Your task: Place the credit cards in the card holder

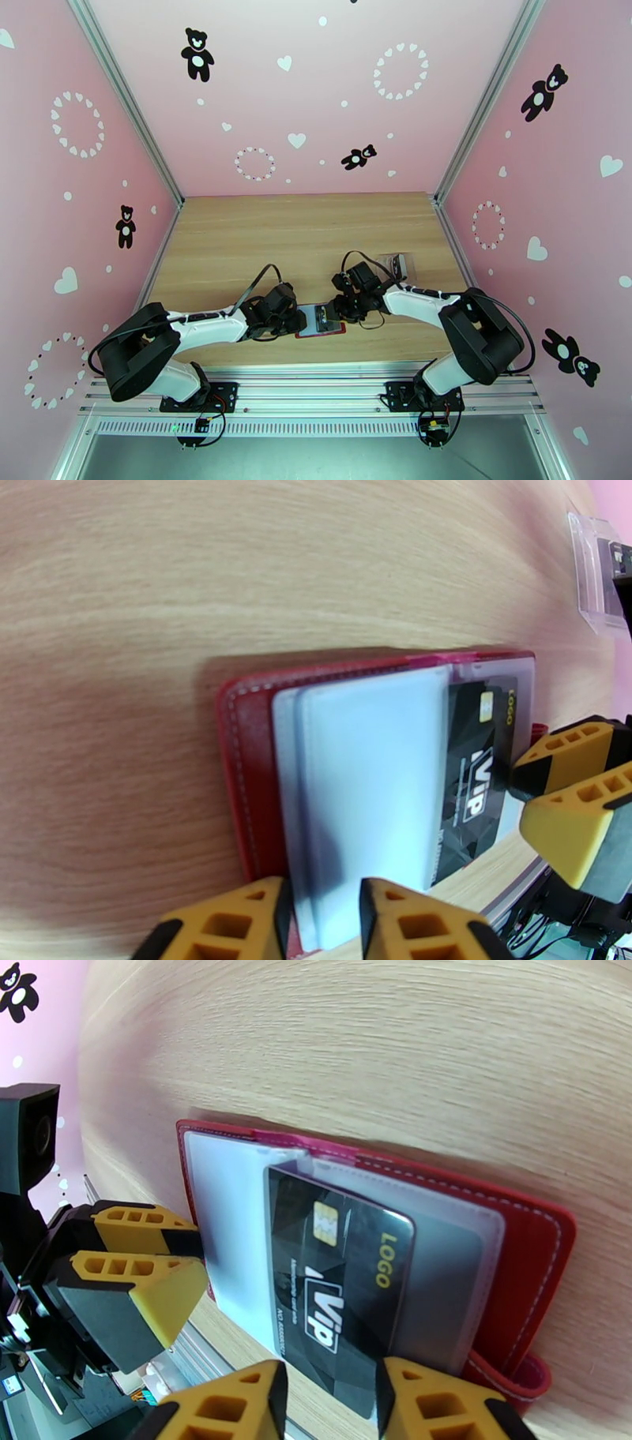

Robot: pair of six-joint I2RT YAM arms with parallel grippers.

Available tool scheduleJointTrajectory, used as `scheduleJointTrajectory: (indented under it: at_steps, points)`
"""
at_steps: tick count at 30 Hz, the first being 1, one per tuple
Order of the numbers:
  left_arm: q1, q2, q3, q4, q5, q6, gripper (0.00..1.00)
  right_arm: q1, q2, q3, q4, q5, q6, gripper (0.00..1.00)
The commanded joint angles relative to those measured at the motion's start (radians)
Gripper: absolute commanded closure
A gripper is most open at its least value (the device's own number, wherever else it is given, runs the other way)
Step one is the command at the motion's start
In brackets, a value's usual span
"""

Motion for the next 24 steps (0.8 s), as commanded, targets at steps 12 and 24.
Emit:
scheduleJointTrajectory:
  at_steps: [12,24]
  points:
    - [-0.012,0.016,0.006,-0.012,-0.019,0.018,0.7,0.03,-0.012,0.061,-0.086,0.133,-0.002,0.6]
    - [-0.014,0.016,0.008,-0.013,-0.02,0.016,0.7,0.059,0.032,0.081,-0.075,0.15,0.002,0.59]
